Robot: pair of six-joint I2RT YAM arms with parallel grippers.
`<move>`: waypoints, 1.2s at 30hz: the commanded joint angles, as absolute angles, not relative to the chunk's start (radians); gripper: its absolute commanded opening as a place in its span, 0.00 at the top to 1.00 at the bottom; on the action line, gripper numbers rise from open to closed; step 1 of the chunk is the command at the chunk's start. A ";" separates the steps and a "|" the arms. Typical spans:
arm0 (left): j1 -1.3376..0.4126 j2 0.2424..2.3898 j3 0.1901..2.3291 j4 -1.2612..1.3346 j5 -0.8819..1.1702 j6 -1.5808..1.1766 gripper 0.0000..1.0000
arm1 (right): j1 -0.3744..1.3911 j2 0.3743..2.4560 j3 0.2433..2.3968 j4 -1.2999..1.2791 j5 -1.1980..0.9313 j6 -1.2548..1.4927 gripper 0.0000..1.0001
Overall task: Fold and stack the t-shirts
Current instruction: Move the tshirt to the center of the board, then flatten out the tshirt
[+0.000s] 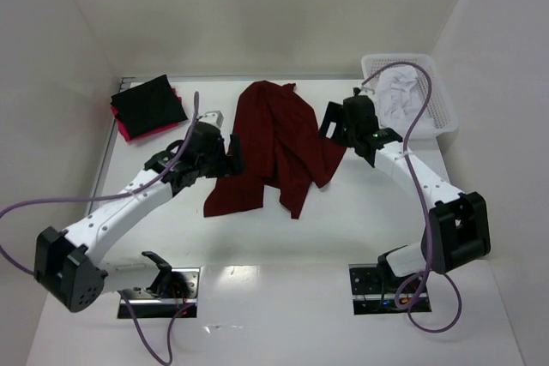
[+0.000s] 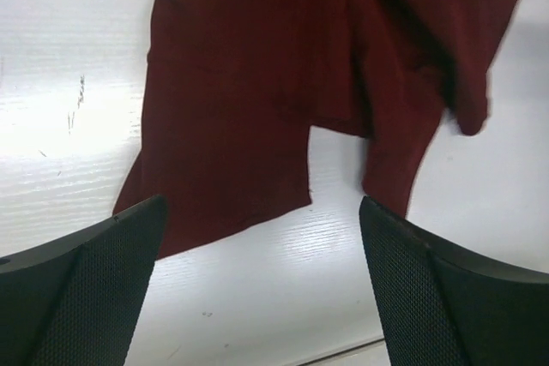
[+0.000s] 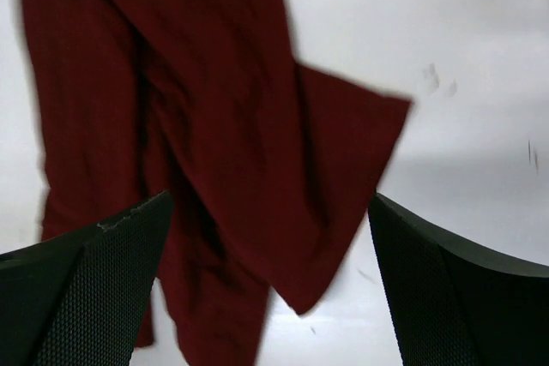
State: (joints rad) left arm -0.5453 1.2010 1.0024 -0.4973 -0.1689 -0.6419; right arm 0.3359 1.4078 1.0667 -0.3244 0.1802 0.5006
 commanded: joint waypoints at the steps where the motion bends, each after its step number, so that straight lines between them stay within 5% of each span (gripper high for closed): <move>1: -0.529 1.328 0.991 -0.480 -0.159 -0.617 0.00 | 0.336 1.396 1.016 -0.274 0.222 0.566 0.00; 6: -0.506 1.464 0.991 -0.430 -0.153 -0.602 0.00 | 0.316 1.482 0.994 -0.257 0.202 0.593 0.00; 24: -0.394 1.651 0.991 -0.387 -0.072 -0.549 0.04 | 0.275 1.741 1.069 -0.255 0.245 0.569 0.24; 36: -0.385 1.677 0.982 -0.377 -0.034 -0.540 0.05 | 0.275 1.845 1.137 -0.264 0.268 0.551 0.54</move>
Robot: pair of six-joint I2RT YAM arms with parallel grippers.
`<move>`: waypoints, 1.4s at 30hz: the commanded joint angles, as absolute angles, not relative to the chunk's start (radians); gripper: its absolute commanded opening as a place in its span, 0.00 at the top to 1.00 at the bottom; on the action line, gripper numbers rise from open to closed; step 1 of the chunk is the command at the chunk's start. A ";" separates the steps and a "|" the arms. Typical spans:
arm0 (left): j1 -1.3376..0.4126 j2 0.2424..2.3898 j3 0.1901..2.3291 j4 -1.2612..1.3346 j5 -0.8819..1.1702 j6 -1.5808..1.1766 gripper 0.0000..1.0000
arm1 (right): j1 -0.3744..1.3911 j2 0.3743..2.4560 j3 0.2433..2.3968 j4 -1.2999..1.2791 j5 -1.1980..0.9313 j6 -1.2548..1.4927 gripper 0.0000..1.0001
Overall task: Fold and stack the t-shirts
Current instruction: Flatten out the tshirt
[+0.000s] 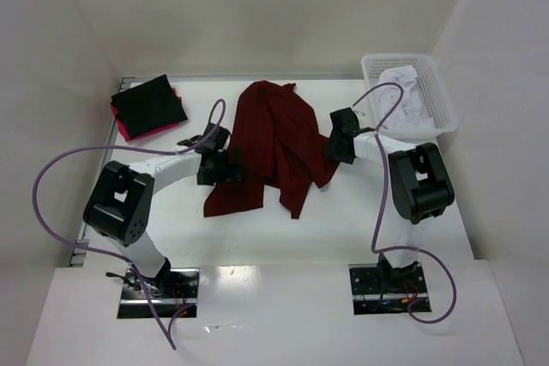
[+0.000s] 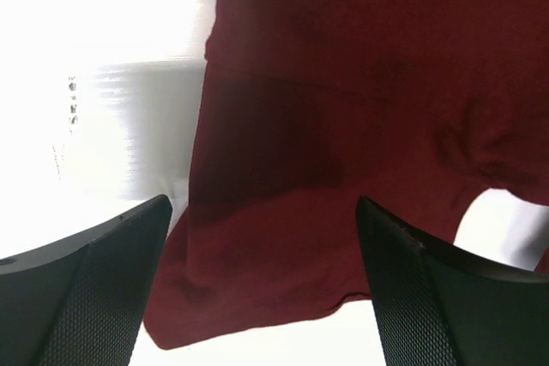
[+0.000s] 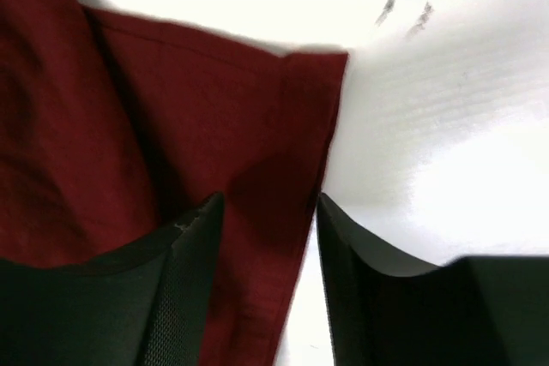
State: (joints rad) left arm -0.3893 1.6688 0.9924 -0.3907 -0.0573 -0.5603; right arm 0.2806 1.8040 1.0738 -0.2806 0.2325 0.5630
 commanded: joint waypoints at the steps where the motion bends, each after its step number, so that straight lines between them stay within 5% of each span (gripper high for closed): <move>1: -0.385 1.677 0.982 -0.377 -0.026 -0.540 0.05 | 0.275 1.859 1.140 -0.272 0.268 0.551 0.59; 5: -0.385 1.677 0.962 -0.377 0.019 -0.549 0.08 | 0.275 1.871 1.173 -0.288 0.306 0.551 0.99; 24: -0.385 1.675 0.934 -0.368 0.067 -0.568 0.10 | 0.074 1.927 1.635 -0.382 0.300 0.385 1.00; 25: -0.385 1.675 0.934 -0.368 0.067 -0.568 0.10 | 0.074 1.927 1.635 -0.371 0.266 0.380 0.98; 29: -0.385 1.675 0.934 -0.368 0.075 -0.568 0.10 | 0.087 1.858 1.595 -0.314 0.146 0.380 0.40; 33: -0.380 1.675 0.934 -0.368 0.077 -0.568 0.11 | 0.158 1.743 1.517 -0.302 0.141 0.371 0.04; 42: -0.354 1.650 0.825 -0.316 0.041 -0.650 0.27 | 0.264 1.435 1.140 -0.302 0.094 0.510 0.00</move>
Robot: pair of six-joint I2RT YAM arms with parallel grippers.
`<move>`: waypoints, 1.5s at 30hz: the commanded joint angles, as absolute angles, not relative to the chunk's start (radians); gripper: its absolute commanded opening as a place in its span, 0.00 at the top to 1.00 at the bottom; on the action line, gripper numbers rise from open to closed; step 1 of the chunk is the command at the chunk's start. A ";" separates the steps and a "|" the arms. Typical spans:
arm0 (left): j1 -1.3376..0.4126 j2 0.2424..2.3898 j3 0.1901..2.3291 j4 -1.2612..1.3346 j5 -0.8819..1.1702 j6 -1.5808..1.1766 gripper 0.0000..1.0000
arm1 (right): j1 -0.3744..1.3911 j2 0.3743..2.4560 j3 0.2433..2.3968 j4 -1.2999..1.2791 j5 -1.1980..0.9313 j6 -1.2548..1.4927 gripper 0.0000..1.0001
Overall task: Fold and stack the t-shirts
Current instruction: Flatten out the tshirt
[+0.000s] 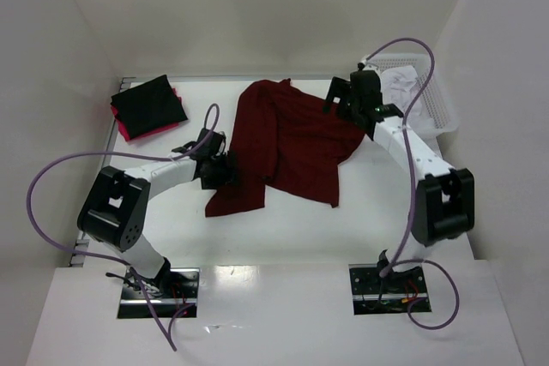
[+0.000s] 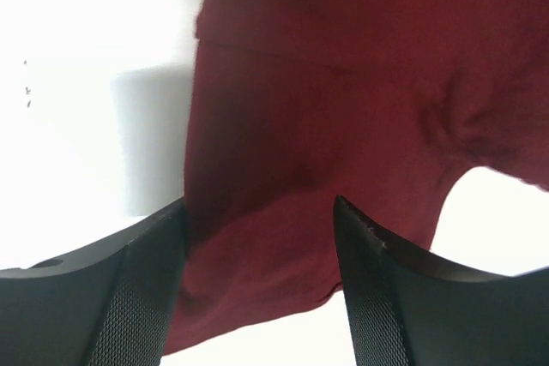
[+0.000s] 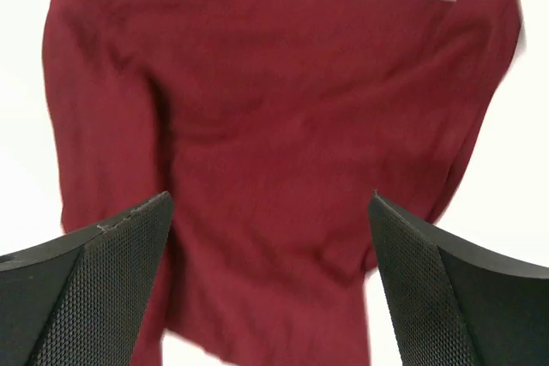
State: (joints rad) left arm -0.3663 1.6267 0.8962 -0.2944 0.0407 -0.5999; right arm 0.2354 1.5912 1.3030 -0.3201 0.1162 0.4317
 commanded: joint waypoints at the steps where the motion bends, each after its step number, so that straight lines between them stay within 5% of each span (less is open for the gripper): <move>1: -0.354 1.654 0.825 -0.313 0.041 -0.650 0.28 | 0.276 1.401 1.091 -0.302 0.094 0.526 0.00; 9: -0.354 1.677 0.827 -0.301 0.032 -0.650 0.58 | 0.322 1.293 0.928 -0.328 0.060 0.593 0.02; 15: -0.354 1.616 0.904 -0.400 -0.001 -0.650 1.00 | 0.377 1.304 0.881 -0.336 0.060 0.655 0.06; 31: -0.020 1.281 1.131 -0.633 0.083 -0.494 1.00 | 0.463 1.193 0.683 -0.376 0.103 0.776 0.08; 45: -0.015 1.300 1.065 -0.607 0.186 -0.453 1.00 | 0.550 1.183 0.597 -0.342 0.061 0.849 0.12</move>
State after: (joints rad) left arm -0.0158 1.2861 1.0664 -0.6262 0.1289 -0.4781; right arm 0.4779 1.2060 0.6066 -0.3745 0.0640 0.7975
